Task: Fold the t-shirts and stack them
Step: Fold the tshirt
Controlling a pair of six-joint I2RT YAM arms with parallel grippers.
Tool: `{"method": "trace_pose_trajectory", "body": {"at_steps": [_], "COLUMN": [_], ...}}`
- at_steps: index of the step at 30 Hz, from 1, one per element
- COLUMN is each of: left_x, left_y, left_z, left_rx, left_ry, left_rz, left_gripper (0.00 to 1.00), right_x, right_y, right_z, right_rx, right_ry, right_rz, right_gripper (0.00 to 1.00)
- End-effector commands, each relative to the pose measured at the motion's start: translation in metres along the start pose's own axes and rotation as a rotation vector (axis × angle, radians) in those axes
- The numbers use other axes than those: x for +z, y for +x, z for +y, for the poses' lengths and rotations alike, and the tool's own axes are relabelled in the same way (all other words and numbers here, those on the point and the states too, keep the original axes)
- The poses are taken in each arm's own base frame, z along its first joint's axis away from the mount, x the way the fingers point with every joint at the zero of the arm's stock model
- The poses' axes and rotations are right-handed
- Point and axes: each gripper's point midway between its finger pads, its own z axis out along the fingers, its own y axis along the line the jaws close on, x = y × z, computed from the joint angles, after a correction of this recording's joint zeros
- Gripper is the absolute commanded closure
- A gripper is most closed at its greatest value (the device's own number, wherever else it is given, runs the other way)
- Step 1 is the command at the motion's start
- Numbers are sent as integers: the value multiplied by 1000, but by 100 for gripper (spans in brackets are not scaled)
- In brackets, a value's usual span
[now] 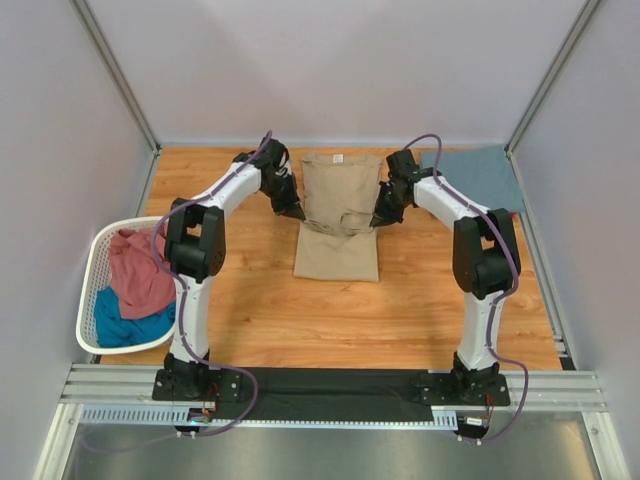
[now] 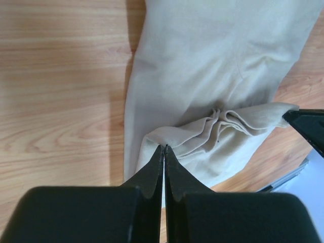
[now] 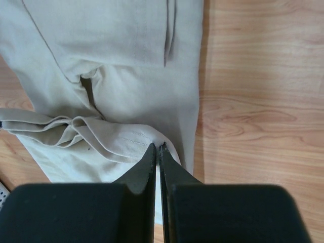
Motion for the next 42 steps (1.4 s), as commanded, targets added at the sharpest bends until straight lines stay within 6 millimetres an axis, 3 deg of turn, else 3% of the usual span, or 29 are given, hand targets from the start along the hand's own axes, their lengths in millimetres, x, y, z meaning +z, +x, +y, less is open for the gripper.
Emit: {"method": "trace_pose_trajectory", "body": {"at_steps": [1,10,21,25,27,30,32,37,41,42], "left_x": [-7,1,18,10,5,-11,-24,-35,-29,-27], "left_y": [-16,-28,-39,-53,-63,-72,-63,-19,-7,-14], "left_z": [-3,4,1,-3,-5,-12,-12,-4,-20,-22], "left_rx": [0,-20,-14,-6,-8,4,20,103,169,183], "left_ry": [29,25,59,57,65,93,87,97,179,175], "left_rz": [-23,-37,-43,-93,-121,-161,-174,-184,-149,-149], "left_gripper": [100,100,100,98,91,79,75,73,73,73], "right_x": [-4,-4,15,14,11,3,-4,-12,-14,-15], "right_y": [-24,-40,-57,-71,-81,-90,-80,-44,-37,-38], "right_z": [9,3,-1,-4,-5,-1,4,-6,4,6], "right_rx": [-12,-12,1,44,78,96,63,-1,-32,-40], "right_ry": [-49,-50,-62,-48,-56,-92,-121,-112,-153,-157], "right_rz": [-40,-88,-86,-105,-121,-142,-134,-96,-86,-87], "right_gripper": [100,100,95,86,82,65,63,75,79,78]}}
